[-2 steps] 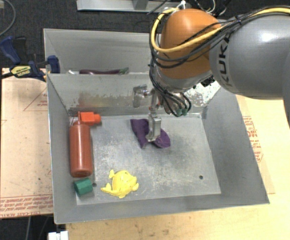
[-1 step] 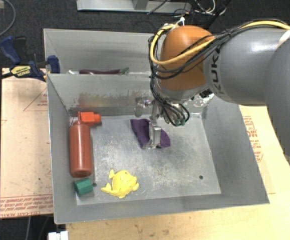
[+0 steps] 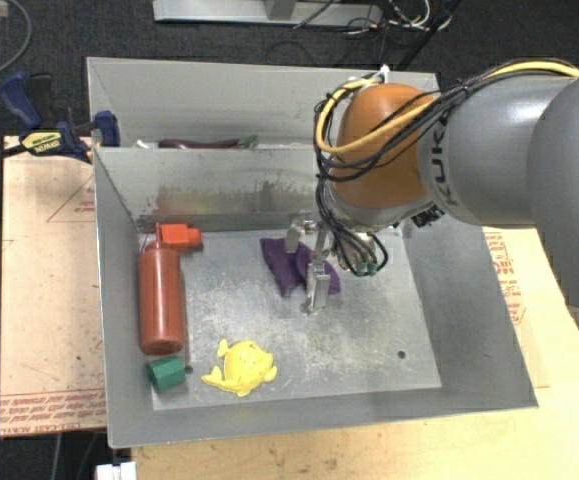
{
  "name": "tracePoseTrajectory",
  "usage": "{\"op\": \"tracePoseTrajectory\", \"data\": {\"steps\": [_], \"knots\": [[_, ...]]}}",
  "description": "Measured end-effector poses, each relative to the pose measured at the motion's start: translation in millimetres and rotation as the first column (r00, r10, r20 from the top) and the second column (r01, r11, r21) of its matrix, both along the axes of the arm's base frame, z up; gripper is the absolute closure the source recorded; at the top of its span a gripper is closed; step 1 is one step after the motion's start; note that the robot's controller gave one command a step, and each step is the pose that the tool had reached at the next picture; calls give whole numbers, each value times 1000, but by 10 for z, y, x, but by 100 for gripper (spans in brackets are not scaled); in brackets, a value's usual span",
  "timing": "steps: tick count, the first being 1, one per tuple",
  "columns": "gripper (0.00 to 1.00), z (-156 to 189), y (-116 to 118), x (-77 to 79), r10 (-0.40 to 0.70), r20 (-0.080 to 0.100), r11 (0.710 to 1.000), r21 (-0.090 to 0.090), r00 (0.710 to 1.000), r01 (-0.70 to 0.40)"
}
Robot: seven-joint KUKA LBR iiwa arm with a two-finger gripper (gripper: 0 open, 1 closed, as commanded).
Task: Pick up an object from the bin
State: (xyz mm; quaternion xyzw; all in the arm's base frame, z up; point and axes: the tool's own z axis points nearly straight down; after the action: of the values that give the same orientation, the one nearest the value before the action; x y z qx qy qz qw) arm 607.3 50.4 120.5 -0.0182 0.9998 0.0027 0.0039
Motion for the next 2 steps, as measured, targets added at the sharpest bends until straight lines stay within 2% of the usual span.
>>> {"op": "tracePoseTrajectory", "data": {"steps": [1,2], "knots": [[0,-44,-74,36,-115,1,993,-2,993,115],[100,-493,-162,98,163,5,987,0,987,-163]]}}
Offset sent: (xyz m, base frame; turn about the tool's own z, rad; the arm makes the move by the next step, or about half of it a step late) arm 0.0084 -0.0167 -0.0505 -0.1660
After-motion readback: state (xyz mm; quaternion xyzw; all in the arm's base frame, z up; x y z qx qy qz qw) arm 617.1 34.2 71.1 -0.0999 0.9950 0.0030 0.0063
